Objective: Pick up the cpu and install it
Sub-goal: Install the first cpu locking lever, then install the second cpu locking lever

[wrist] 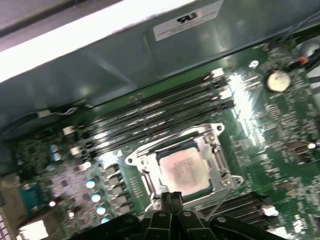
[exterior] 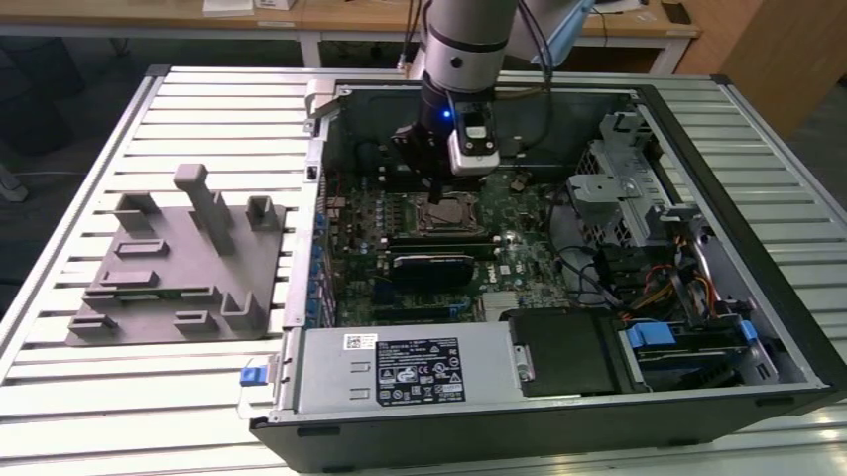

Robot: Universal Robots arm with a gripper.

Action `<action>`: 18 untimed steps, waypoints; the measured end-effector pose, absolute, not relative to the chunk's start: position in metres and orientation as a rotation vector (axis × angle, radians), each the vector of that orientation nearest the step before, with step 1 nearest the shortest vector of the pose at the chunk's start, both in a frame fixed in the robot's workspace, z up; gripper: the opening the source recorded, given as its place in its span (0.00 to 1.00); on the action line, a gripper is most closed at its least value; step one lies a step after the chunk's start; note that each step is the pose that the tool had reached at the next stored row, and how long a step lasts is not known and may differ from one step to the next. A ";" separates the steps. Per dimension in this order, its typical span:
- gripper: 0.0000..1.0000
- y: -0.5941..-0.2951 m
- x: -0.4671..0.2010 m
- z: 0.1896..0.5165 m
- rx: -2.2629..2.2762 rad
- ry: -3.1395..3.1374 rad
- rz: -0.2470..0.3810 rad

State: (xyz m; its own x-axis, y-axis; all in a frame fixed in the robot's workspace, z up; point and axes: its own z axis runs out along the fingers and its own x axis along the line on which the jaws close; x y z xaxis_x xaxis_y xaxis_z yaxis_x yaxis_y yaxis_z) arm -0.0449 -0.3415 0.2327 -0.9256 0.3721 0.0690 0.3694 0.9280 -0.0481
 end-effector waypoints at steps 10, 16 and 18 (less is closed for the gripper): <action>0.11 -0.342 -0.039 0.232 -0.553 -2.882 0.087; 0.11 -0.342 -0.036 0.231 -0.537 -2.805 0.107; 0.11 -0.342 -0.035 0.231 -0.532 -2.779 0.113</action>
State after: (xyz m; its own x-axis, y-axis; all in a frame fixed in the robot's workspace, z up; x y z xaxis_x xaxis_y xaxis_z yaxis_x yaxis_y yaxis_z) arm -0.0352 -0.3418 0.2311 -0.8835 0.3721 0.2845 0.3479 0.9280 -0.1335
